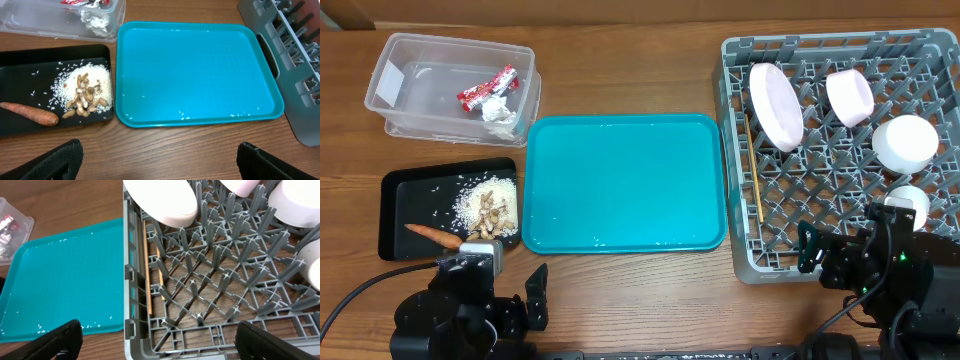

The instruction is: Sort waste into correct bins and load items into the dishwasher

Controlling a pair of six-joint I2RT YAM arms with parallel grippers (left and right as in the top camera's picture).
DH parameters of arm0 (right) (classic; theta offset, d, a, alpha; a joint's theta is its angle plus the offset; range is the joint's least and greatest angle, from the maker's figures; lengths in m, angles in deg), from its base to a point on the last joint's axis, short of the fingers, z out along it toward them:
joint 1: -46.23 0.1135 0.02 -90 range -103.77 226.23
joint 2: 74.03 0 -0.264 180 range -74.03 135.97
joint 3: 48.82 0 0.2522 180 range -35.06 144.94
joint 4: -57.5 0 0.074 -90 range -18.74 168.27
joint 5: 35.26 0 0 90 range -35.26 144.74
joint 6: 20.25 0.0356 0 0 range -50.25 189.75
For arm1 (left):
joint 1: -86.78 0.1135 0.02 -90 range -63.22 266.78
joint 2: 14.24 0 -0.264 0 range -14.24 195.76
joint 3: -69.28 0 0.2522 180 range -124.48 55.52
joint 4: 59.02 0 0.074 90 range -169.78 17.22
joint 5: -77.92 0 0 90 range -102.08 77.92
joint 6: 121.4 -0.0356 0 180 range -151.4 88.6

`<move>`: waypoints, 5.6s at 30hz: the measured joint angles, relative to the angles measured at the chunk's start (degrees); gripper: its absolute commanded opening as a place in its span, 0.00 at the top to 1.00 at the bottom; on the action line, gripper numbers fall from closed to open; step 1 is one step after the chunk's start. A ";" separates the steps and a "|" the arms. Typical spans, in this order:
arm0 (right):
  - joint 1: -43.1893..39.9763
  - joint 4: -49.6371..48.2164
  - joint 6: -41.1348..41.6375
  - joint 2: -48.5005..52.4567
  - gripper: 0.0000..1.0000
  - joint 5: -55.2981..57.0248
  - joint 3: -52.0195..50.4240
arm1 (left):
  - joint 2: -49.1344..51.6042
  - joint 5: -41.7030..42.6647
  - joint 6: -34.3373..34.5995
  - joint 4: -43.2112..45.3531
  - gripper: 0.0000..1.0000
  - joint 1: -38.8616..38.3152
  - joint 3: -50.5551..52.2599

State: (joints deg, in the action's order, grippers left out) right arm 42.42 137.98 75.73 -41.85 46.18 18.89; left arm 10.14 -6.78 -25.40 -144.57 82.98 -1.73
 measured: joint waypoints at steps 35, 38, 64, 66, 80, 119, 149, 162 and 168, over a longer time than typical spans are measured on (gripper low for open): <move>5.46 -49.57 -3.91 -28.98 0.00 1.95 -38.86 | 0.00 -0.17 0.00 -0.02 0.00 0.00 0.37; 5.49 -58.55 -4.13 -31.19 0.00 1.97 -44.68 | 0.00 -0.17 0.00 -0.02 0.00 0.00 0.39; 5.75 -62.01 -5.57 -31.36 0.00 3.48 -52.89 | 0.00 -0.17 0.00 -0.02 0.00 0.00 0.39; 5.75 -61.96 -5.60 -31.36 0.00 3.45 -52.89 | 0.00 -0.17 0.00 -0.04 0.00 0.00 0.39; 5.75 -61.99 -5.60 -31.36 0.00 3.48 -52.89 | 0.00 -0.17 0.00 -0.02 0.00 0.00 0.39; 5.79 -62.01 -5.64 -31.39 0.00 3.48 -52.89 | -23.52 -2.78 -3.23 70.55 0.00 0.02 56.22; 5.77 -61.99 -5.62 -31.39 0.00 3.48 -52.89 | -23.52 -3.67 -3.23 67.49 0.00 0.02 56.74; 5.79 -62.01 -5.62 -31.39 0.00 3.48 -52.89 | -23.52 -3.67 -3.23 67.49 0.00 0.02 56.74; 5.79 -62.01 -5.62 -31.39 0.00 3.48 -52.89 | -23.52 -3.67 -3.23 67.47 0.00 0.02 56.74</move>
State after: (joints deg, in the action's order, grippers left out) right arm 48.21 75.98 70.11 -73.23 49.65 -34.00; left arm -13.38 -10.46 -28.64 -77.10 83.01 55.01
